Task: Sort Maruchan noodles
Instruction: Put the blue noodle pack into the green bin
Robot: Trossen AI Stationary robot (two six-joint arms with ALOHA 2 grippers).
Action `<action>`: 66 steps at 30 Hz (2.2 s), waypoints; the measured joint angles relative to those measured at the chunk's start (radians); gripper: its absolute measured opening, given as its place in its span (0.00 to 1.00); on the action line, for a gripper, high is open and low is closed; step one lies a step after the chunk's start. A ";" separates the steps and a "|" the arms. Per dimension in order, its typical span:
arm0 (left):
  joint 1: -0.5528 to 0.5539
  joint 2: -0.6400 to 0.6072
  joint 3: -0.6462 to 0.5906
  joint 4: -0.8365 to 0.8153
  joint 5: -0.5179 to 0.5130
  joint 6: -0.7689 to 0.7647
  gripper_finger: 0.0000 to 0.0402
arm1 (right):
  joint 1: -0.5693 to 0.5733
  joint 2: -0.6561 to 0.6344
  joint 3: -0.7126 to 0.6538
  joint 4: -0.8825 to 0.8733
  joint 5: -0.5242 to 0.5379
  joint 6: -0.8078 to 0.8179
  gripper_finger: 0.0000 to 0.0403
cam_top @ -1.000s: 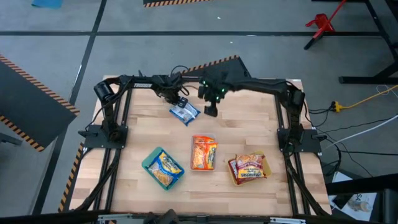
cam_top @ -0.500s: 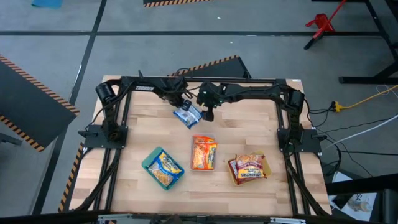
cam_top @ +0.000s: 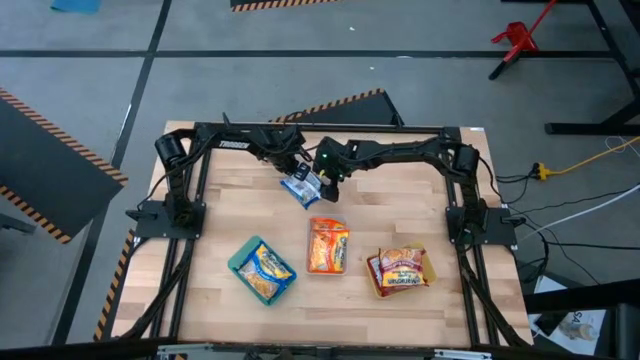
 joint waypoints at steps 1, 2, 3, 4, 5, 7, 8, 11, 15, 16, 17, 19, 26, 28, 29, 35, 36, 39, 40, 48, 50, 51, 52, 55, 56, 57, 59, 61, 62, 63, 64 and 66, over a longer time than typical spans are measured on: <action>-0.001 0.000 0.000 0.000 -0.002 0.000 0.00 | -0.001 0.005 0.000 0.009 0.008 0.000 0.81; -0.002 0.000 0.000 0.000 -0.003 0.000 0.00 | -0.002 0.009 0.000 0.009 0.011 0.000 0.81; -0.003 0.000 0.000 0.000 -0.003 0.000 0.00 | -0.002 0.014 0.000 0.009 0.014 -0.001 0.81; -0.004 0.000 0.000 0.000 -0.004 0.001 0.00 | -0.002 0.017 0.000 0.008 0.013 -0.001 0.81; -0.004 0.000 0.000 0.000 -0.005 0.002 0.00 | -0.002 0.017 0.000 0.004 0.009 -0.001 0.81; -0.004 0.000 0.000 0.001 -0.004 0.002 0.00 | 0.002 0.017 0.000 0.009 0.007 -0.008 0.81; -0.004 0.000 0.000 0.003 -0.004 0.002 0.00 | 0.006 0.017 0.000 0.010 0.008 -0.012 0.81; -0.004 0.000 0.000 0.014 -0.003 0.002 0.00 | 0.006 0.023 0.000 0.023 0.015 -0.020 0.81; -0.004 0.000 0.000 0.017 -0.003 0.002 0.00 | 0.005 0.062 0.001 0.034 0.018 -0.016 0.81; -0.004 0.000 0.000 0.018 -0.003 0.003 0.00 | 0.013 0.064 0.000 0.033 0.035 -0.018 0.81; -0.005 0.000 0.000 0.018 -0.003 0.002 0.00 | 0.018 0.064 -0.001 0.033 0.042 -0.020 0.81; -0.006 0.000 0.000 0.019 -0.007 0.003 0.00 | 0.018 0.063 0.000 0.051 0.025 -0.019 0.81; -0.008 0.000 0.000 0.028 -0.007 0.003 0.00 | 0.018 0.067 0.000 0.051 0.023 0.021 0.68; -0.008 0.000 0.000 0.029 -0.008 0.003 0.00 | 0.018 0.069 0.000 0.050 0.016 0.032 0.59; -0.008 0.000 0.000 0.029 -0.008 0.003 0.00 | 0.018 0.073 0.000 0.051 0.010 0.035 0.53; -0.012 0.000 0.000 0.031 -0.012 0.005 0.00 | 0.018 0.082 0.002 0.041 -0.019 0.049 0.22; -0.013 0.000 0.000 0.032 -0.015 0.007 0.00 | 0.018 0.083 0.002 0.042 -0.021 0.054 0.17; -0.014 0.000 0.000 0.036 -0.014 0.024 0.00 | 0.018 0.083 0.002 0.040 -0.020 0.059 0.07; -0.014 0.000 0.000 0.036 -0.015 0.031 0.00 | 0.018 0.083 0.002 0.040 -0.022 0.063 0.05; 0.032 -0.068 -0.001 -0.085 -0.037 0.081 0.00 | 0.018 0.082 0.005 0.031 -0.019 0.084 0.01; 0.049 -0.108 -0.001 -0.123 -0.069 0.084 0.00 | 0.018 0.077 0.009 0.023 -0.013 0.085 0.01; 0.057 -0.131 -0.001 -0.148 -0.086 0.088 0.00 | 0.019 0.075 0.015 0.018 -0.007 0.085 0.00; 0.063 -0.155 -0.001 -0.162 -0.103 0.094 0.00 | 0.023 0.071 0.021 0.016 -0.001 0.085 0.00; 0.076 -0.243 -0.001 -0.220 -0.147 0.102 0.00 | 0.026 0.051 0.051 0.010 0.016 0.084 0.00; 0.078 -0.274 -0.001 -0.242 -0.161 0.104 0.00 | 0.031 0.043 0.061 0.009 0.017 0.085 0.00; 0.078 -0.304 -0.001 -0.259 -0.174 0.107 0.00 | 0.035 0.037 0.072 0.007 0.020 0.085 0.00; 0.079 -0.372 -0.001 -0.312 -0.207 0.109 0.00 | 0.050 0.025 0.094 0.005 0.027 0.084 0.00; 0.077 -0.446 0.000 -0.351 -0.238 0.108 0.00 | 0.069 0.017 0.120 0.001 0.025 0.084 0.00; 0.074 -0.484 0.000 -0.374 -0.247 0.107 0.00 | 0.080 0.014 0.136 -0.003 0.024 0.084 0.00; 0.071 -0.521 0.000 -0.397 -0.255 0.103 0.00 | 0.092 0.013 0.151 -0.005 0.025 0.084 0.00; 0.067 -0.561 0.000 -0.411 -0.263 0.097 0.00 | 0.106 0.013 0.163 -0.006 0.029 0.084 0.00; 0.061 -0.637 0.000 -0.447 -0.274 0.077 0.00 | 0.142 0.013 0.184 -0.008 0.052 0.084 0.00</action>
